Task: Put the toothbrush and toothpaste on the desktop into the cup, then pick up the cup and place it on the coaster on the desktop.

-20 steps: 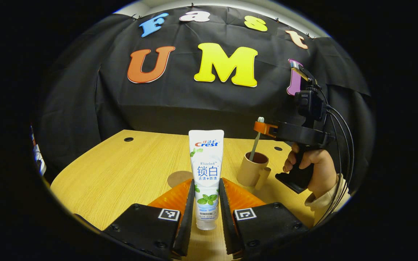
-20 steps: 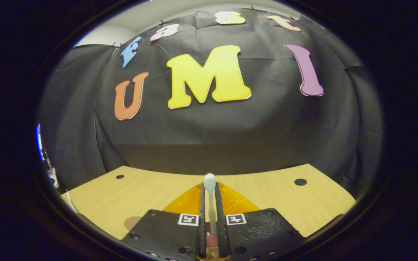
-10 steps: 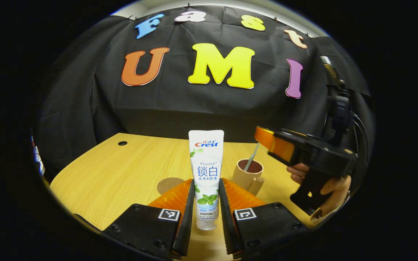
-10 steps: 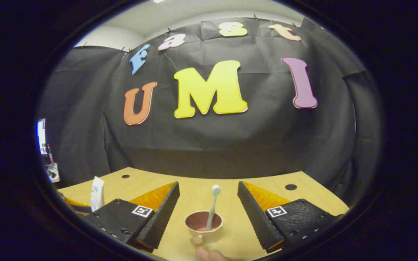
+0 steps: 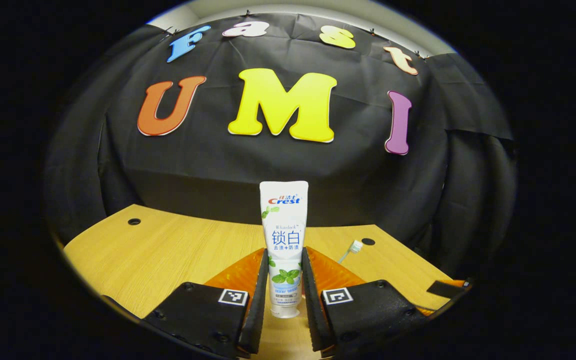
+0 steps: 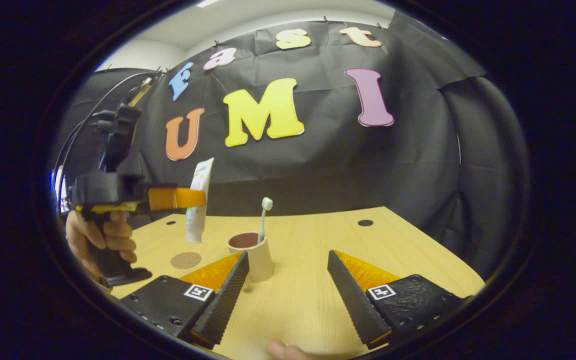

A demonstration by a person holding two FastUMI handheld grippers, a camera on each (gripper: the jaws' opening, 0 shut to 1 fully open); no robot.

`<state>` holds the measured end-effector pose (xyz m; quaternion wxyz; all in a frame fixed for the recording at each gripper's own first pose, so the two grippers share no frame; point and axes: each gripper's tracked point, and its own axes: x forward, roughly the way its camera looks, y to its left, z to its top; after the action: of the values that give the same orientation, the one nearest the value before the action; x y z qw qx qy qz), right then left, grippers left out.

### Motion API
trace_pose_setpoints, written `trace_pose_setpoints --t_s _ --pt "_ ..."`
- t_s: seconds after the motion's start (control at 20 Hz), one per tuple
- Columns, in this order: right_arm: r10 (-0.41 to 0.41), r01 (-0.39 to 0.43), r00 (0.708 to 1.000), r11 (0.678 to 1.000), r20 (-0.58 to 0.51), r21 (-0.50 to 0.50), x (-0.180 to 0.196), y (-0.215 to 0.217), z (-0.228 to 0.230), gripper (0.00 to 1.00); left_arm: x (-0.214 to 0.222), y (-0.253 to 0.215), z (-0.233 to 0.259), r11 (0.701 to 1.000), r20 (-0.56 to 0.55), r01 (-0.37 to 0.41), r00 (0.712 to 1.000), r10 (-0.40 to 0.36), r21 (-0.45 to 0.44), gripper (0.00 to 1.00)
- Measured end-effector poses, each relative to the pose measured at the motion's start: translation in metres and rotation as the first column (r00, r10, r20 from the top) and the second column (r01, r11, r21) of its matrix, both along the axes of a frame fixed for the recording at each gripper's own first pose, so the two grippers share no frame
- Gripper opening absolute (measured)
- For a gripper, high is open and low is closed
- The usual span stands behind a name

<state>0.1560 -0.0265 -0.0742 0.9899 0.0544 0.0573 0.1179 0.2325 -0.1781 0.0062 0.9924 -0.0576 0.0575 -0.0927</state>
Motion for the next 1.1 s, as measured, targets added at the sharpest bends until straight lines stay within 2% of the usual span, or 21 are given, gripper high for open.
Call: trace_pose_setpoints --t_s 0.15,0.35,0.4,0.45,0.6,0.65,0.7,0.85,1.1 --pt "0.006 -0.006 0.998 1.0 -0.056 -0.012 -0.007 -0.011 -0.024 0.94 0.021 -0.016 0.002 1.0 0.004 0.012 1.0 -0.012 0.018 0.4" --pt "-0.005 0.004 0.997 1.0 -0.072 -0.016 -0.012 -0.019 -0.029 0.96 0.027 -0.031 -0.007 0.999 -0.02 0.047 0.999 -0.047 -0.016 0.4" --pt "-0.003 0.003 0.997 1.0 -0.071 -0.011 -0.013 -0.018 -0.029 0.96 0.029 -0.032 -0.008 0.998 -0.02 0.05 0.999 -0.05 -0.025 0.36" --pt "-0.005 0.004 0.997 1.0 -0.071 -0.007 -0.014 -0.019 -0.028 0.96 0.029 -0.033 -0.011 0.999 -0.023 0.047 0.999 -0.048 -0.019 0.4" --pt "-0.004 0.004 0.998 1.0 -0.07 -0.008 -0.014 -0.017 -0.029 0.96 0.035 -0.034 -0.014 0.999 -0.031 0.047 0.998 -0.047 -0.007 0.41" --pt "-0.006 0.006 0.998 1.0 -0.069 -0.008 -0.015 -0.017 -0.028 0.96 0.035 -0.036 -0.016 0.999 -0.037 0.053 0.998 -0.054 -0.01 0.46" --pt "-0.005 0.005 0.998 1.0 -0.07 -0.008 -0.015 -0.016 -0.029 0.96 0.034 -0.037 -0.018 0.998 -0.045 0.058 0.997 -0.059 -0.016 0.42" --pt "-0.003 0.002 0.997 1.0 -0.078 -0.007 -0.016 -0.013 -0.031 0.96 0.032 -0.037 -0.019 0.998 -0.046 0.063 0.997 -0.063 -0.013 0.46" --pt "-0.007 0.006 0.996 1.0 -0.093 -0.014 -0.018 -0.008 -0.034 0.96 0.019 -0.036 -0.013 0.997 -0.029 0.081 0.996 -0.081 0.007 0.44"
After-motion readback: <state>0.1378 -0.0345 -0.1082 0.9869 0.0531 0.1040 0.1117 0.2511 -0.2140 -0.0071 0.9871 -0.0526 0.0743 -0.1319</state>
